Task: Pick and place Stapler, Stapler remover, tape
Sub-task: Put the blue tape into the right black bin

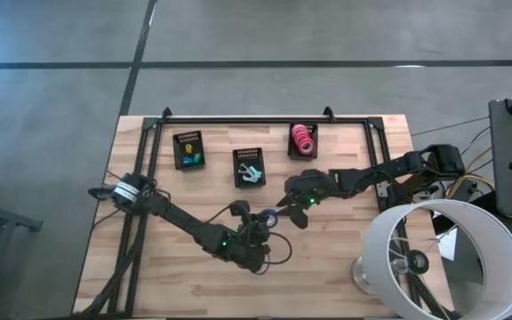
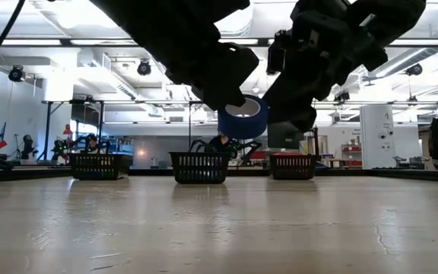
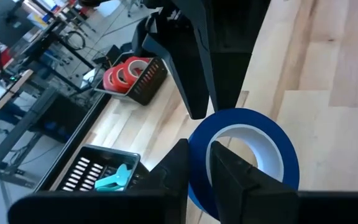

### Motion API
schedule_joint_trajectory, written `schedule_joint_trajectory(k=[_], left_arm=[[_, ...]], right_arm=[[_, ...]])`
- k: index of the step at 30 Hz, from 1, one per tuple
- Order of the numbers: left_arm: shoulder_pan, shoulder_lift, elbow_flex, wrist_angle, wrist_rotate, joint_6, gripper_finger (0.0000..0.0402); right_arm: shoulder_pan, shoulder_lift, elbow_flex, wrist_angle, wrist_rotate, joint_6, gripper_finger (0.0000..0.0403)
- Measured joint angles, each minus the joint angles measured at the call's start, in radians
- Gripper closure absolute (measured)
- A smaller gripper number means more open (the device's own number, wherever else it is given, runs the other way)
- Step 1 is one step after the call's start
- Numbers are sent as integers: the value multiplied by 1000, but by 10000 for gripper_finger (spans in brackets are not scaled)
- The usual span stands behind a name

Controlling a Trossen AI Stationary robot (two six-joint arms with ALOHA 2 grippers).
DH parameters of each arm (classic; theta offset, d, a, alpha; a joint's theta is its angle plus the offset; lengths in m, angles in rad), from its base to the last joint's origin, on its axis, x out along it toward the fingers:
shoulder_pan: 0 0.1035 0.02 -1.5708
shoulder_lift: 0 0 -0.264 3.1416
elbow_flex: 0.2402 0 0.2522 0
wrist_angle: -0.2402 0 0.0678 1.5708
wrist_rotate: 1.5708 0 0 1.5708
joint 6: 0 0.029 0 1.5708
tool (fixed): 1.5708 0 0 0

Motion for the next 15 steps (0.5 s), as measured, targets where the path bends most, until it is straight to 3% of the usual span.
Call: schedule_joint_trajectory(k=[15], left_arm=[[-1, 0, -1, -6, 1, -5, 349]], right_arm=[[1, 0, 0, 11, -9, 44, 234]])
